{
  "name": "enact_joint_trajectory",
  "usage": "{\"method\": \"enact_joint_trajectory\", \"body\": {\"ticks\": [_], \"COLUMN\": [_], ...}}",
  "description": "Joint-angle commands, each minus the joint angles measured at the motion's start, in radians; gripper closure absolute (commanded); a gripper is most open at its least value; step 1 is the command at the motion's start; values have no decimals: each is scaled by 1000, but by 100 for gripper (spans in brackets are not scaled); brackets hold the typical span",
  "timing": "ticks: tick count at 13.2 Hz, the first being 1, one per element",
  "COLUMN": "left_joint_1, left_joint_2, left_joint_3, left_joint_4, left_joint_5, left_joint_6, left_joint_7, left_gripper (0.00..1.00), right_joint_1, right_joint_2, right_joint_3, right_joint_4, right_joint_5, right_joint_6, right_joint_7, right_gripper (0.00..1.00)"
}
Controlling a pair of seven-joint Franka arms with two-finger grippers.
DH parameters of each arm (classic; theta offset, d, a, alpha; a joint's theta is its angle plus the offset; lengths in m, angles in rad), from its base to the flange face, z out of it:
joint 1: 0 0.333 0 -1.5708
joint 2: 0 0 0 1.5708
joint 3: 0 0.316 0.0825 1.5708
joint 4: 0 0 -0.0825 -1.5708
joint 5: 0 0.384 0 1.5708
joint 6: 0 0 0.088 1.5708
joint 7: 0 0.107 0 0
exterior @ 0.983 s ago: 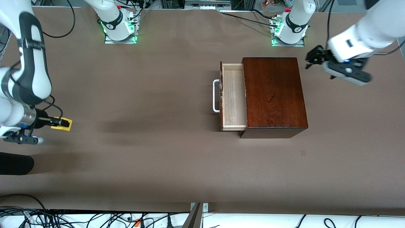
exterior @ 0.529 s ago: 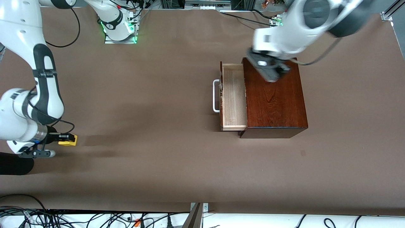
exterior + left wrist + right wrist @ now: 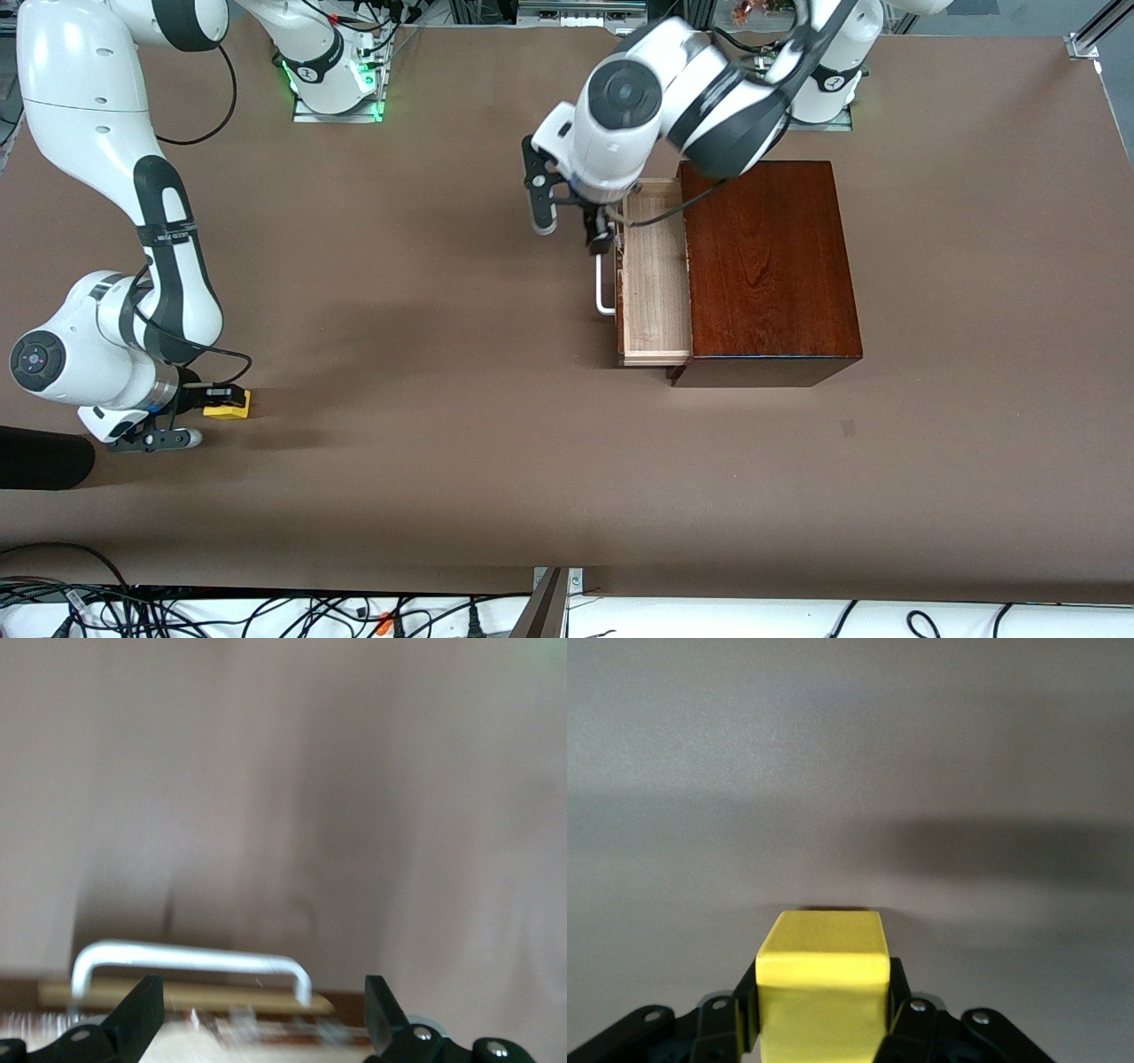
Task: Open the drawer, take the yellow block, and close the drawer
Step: 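Lower the cube with the right gripper while the left gripper reaches the drawer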
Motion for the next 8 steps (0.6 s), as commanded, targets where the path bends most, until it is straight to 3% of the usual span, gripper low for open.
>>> {"method": "enact_joint_trajectory", "body": {"ticks": [1, 2, 4, 7, 8], "left_joint_1": [-12, -14, -15, -21, -23], "left_joint_2": [90, 105, 131, 180, 186], "left_joint_3": [13, 13, 13, 15, 13], "left_joint_4": [45, 43, 43, 41, 41], "left_joint_5": [4, 31, 82, 111, 133], "left_joint_6": [69, 86, 109, 144, 150], "left_joint_7": [195, 209, 208, 205, 205], "left_gripper": [0, 0, 0, 0, 0], "right_joint_1": [-12, -15, -18, -18, -18], "right_joint_2": [14, 21, 27, 22, 16], "right_joint_3": [8, 8, 8, 7, 7], "right_joint_4": [23, 23, 23, 26, 29], "right_joint_5": [22, 24, 24, 25, 24], "right_joint_6": [-5, -3, 0, 0, -3], "right_joint_7": [-46, -50, -47, -32, -33], "right_gripper": [100, 98, 73, 8, 0]}}
